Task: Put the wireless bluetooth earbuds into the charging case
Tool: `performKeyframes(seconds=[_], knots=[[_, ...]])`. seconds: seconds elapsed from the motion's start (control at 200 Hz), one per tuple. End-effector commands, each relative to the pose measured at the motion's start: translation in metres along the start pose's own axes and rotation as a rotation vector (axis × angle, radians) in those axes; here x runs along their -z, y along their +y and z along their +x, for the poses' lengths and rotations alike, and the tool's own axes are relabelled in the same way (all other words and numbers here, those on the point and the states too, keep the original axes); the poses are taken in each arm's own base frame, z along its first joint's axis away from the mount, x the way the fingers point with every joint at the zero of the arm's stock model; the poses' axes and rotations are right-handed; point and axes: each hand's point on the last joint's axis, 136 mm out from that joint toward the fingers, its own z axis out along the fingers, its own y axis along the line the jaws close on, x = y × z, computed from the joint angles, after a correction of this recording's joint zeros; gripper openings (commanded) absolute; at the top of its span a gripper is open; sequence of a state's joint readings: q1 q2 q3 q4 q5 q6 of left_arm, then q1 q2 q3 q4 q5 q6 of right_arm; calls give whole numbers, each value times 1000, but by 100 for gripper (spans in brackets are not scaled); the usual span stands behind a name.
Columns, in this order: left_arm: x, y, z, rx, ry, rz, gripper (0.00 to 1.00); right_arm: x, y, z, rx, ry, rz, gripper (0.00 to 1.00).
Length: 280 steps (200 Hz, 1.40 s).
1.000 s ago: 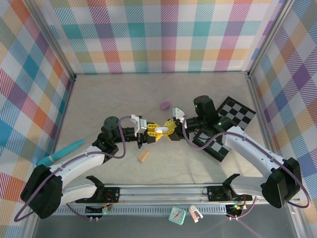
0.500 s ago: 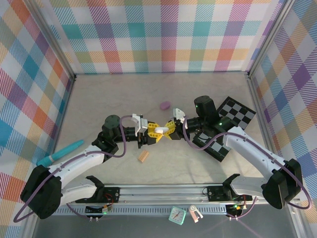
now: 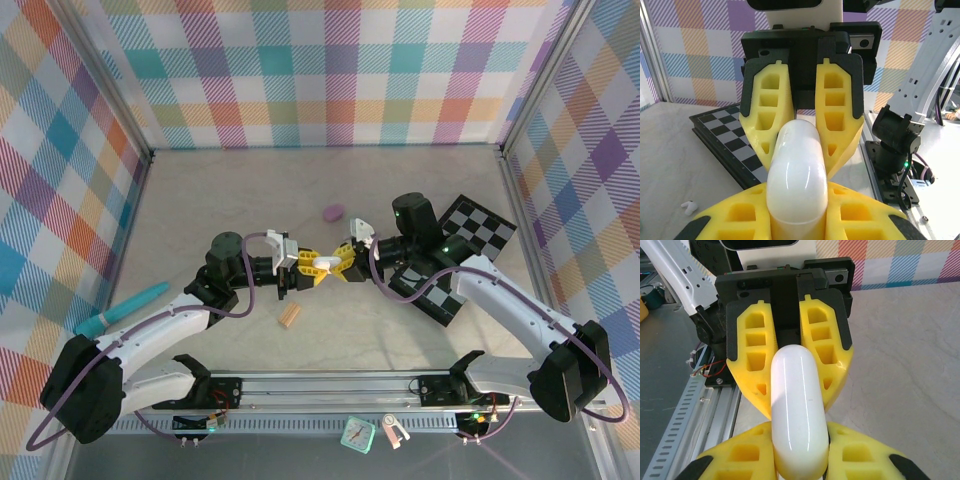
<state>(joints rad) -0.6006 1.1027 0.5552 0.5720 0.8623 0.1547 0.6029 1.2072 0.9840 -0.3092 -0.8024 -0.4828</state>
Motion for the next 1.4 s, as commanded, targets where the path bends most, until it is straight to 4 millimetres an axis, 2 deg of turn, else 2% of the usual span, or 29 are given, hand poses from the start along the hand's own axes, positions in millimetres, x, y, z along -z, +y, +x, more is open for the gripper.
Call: performKeyframes(seconds=[0.0,0.095,0.22,0.265,0.465,0.54,0.735,0.905,1.16,1.255,1.395], knots=[[0,-9,-17,-67,-34,36,14,6,1,-17,33,-35,2,12],[0,-9,-15,-69,-27,37,8,6,-1,-19,30,-40,12,13],[1,-11,-13,-81,-20,42,0,7,-8,-20,21,-44,58,29],[1,-11,-13,-88,-15,38,0,8,-11,-21,18,-47,78,34],[2,-14,-12,-100,-4,51,0,12,-25,-23,8,-57,166,44],[2,-15,-9,-98,0,55,0,15,-30,-26,3,-69,200,45],[0,-12,-4,-94,13,55,0,21,-28,-34,1,-103,205,49],[0,-10,-3,-99,12,47,0,25,-28,-39,-12,-116,216,57],[0,-12,-3,-103,11,51,0,31,-43,-39,-33,-112,314,62],[0,-11,-2,-104,11,45,0,30,-36,-40,-10,-111,276,67],[0,-7,-2,-111,6,22,0,30,-18,-45,17,-133,193,80]])
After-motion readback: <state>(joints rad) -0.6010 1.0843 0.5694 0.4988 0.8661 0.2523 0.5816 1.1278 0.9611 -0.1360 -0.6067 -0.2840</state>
